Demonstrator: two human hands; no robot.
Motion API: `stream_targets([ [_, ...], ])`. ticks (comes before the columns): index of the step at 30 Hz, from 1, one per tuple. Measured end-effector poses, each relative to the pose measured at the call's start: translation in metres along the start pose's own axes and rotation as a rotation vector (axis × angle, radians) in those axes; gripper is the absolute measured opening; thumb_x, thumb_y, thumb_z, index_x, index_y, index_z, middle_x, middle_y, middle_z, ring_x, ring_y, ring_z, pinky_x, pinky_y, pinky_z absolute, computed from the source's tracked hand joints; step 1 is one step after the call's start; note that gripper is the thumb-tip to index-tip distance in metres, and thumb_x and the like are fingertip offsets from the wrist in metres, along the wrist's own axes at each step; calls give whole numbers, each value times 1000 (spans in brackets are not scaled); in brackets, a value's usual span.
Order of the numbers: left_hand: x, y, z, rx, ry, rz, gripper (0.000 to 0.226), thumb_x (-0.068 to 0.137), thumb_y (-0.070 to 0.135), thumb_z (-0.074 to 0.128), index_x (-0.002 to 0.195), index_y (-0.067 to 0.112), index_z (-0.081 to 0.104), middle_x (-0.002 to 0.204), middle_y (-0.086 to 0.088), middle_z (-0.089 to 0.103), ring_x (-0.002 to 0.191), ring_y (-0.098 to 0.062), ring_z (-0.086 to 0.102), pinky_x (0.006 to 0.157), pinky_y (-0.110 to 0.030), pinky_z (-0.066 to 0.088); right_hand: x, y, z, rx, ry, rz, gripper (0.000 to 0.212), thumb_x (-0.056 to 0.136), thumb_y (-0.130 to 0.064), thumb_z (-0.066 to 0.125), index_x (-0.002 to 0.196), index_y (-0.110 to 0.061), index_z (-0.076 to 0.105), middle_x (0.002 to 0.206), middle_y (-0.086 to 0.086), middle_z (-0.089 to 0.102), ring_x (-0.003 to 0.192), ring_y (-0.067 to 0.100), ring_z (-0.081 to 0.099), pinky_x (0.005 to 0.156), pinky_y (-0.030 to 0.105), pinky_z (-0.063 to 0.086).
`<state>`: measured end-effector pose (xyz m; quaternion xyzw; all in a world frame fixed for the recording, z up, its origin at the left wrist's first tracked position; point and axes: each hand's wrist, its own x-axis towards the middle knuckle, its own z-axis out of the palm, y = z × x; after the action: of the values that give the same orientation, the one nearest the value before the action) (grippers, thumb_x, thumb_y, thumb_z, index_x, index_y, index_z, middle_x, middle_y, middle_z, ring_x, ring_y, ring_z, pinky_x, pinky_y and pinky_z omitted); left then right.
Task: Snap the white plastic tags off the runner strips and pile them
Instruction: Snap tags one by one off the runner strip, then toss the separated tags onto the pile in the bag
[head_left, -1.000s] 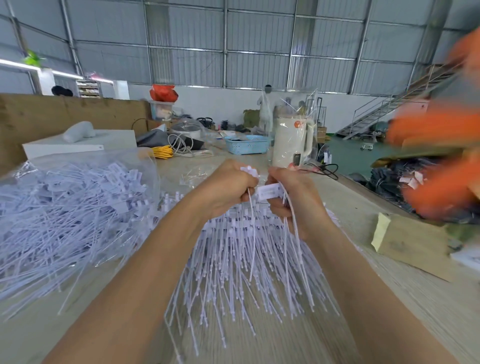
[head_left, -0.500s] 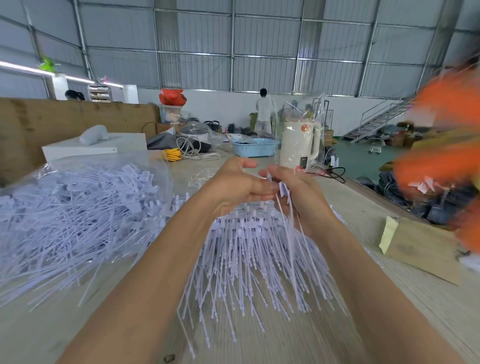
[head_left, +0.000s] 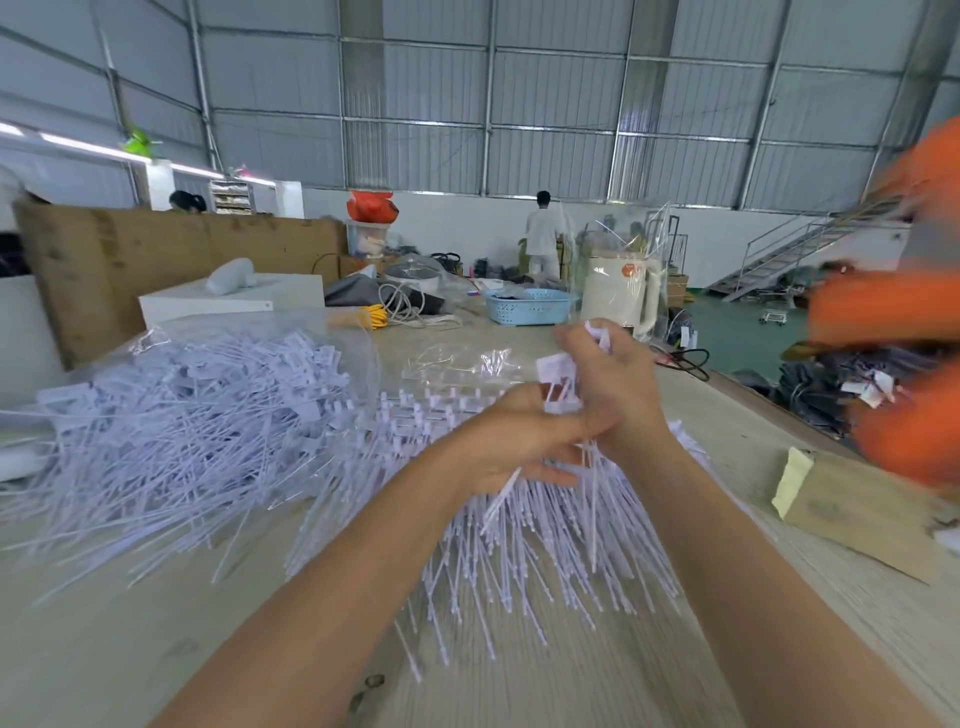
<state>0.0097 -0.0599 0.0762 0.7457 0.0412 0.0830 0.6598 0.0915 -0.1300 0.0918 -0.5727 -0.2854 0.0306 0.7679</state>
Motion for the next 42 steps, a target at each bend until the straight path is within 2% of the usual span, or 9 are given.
stream_targets([
  [4,-10,-3,2,88,-134,50,11,90,16,60,81,9,58,63,0,64,50,-8,56,46,-16,44,-2,-2,6,20,50,110,12,76,-11,65,65,-9,61,59,11,48,51,19,43,45,19,34],
  [8,-13,-5,-1,84,-165,17,23,98,8,45,75,9,46,47,4,49,38,-5,34,41,-16,31,-5,0,9,74,42,115,16,80,-15,67,71,-8,55,70,15,41,63,25,37,55,30,31],
  [13,-18,-3,-7,121,6,-9,19,100,14,42,81,14,42,51,3,41,36,-5,28,36,-14,22,-9,-1,10,-58,37,-92,28,82,-50,64,93,-25,58,91,-4,61,58,-2,56,50,11,42],
  [18,-32,1,-19,343,199,80,10,98,14,42,104,14,50,55,2,44,35,-2,37,36,-14,31,-18,5,30,-303,-227,-166,26,75,-38,76,94,-26,63,94,-12,62,76,-9,57,61,8,43],
  [23,-59,-6,-51,469,387,70,28,94,21,53,66,21,51,56,2,50,40,-4,45,42,-18,36,-21,18,74,-256,-209,-181,9,84,-10,67,83,-17,61,83,3,67,78,17,65,66,22,50],
  [28,-106,-13,-107,497,585,42,24,91,26,59,68,19,55,61,1,54,35,-1,44,38,-14,37,-33,28,144,-143,-367,-96,14,85,-8,66,82,-21,62,87,8,66,89,31,66,81,40,53],
  [32,-142,-19,-148,443,689,9,19,96,18,51,88,9,65,66,3,61,41,-6,47,41,-16,41,-41,41,200,-63,-474,65,6,84,-9,67,87,-12,64,84,15,66,80,31,67,68,39,56],
  [36,-156,-33,-186,526,766,-114,24,95,8,47,74,4,60,58,0,51,41,-6,40,45,-17,35,-40,62,237,7,-590,328,10,84,-11,69,93,-11,65,82,11,65,64,20,63,60,30,55],
  [42,-132,-58,-243,994,882,-320,38,96,7,39,59,7,34,66,-8,44,88,-29,59,73,-31,43,-14,93,253,-202,-558,397,45,87,-27,67,126,-9,54,121,13,59,87,23,62,86,40,51],
])
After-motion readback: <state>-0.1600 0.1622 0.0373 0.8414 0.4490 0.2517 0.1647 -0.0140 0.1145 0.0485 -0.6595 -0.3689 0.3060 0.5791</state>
